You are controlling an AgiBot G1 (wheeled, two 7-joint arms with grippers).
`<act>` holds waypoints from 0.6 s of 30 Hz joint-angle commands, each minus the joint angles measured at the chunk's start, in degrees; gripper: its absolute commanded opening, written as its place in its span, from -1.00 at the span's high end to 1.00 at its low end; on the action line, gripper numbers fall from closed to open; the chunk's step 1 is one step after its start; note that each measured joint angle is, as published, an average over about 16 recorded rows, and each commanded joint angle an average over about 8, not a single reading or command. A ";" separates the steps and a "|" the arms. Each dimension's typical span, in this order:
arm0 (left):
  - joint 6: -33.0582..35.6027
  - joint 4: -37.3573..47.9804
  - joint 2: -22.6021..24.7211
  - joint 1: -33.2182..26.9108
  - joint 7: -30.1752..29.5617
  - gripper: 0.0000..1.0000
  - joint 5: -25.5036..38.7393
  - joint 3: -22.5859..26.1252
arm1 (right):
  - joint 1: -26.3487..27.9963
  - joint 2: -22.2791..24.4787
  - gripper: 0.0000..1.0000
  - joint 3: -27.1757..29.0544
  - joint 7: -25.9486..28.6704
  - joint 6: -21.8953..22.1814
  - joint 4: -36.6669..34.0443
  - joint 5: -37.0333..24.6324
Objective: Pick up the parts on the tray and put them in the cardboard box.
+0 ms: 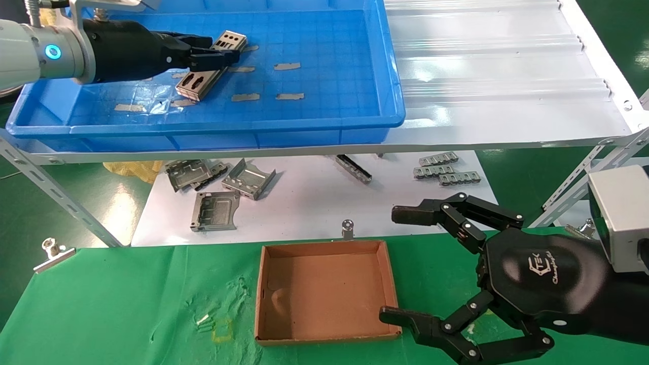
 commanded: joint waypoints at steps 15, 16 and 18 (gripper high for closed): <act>0.14 -0.42 -0.54 0.52 0.98 1.00 -0.94 -0.67 | 0.00 0.00 -1.00 0.00 0.00 0.00 0.00 0.00; 0.13 -0.41 -0.55 0.51 1.00 1.00 -0.93 -0.66 | 0.00 0.00 -1.00 0.00 0.00 0.00 0.00 0.00; 0.06 -0.39 -0.56 0.51 1.05 1.00 -0.94 -0.67 | 0.00 0.00 -1.00 0.00 0.00 0.00 0.00 0.00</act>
